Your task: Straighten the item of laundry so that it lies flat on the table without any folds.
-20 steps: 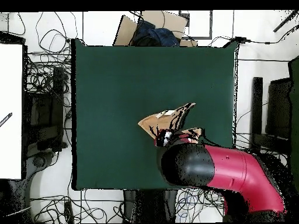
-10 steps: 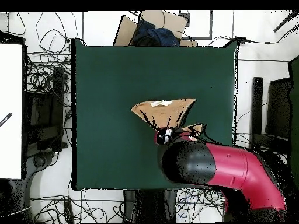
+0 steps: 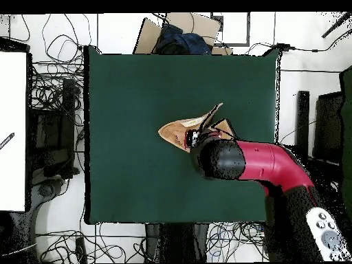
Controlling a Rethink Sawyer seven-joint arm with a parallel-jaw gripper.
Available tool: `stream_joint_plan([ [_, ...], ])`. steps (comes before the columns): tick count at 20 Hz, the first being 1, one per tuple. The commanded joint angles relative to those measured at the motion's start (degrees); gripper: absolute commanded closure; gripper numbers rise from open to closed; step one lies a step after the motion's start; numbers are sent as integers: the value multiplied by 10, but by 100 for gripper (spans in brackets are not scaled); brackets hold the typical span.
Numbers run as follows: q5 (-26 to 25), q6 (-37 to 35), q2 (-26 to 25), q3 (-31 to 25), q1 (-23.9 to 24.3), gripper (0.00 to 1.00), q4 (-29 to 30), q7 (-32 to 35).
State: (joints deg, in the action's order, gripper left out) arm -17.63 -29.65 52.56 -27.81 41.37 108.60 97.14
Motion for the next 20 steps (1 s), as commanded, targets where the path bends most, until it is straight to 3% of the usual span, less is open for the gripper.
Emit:
stream_joint_plan([
  [1,-67,104,-122,-13,-10,100,-28,-12],
  [8,-85,137,-152,-41,10,100,-51,-23],
  [12,-89,121,-172,-55,16,100,-73,-40],
  [14,-96,97,-164,-31,-2,100,-90,-38],
  [15,-93,79,-162,-24,-7,0,-96,-36],
  [20,-100,77,-154,-12,-18,0,-99,-34],
])
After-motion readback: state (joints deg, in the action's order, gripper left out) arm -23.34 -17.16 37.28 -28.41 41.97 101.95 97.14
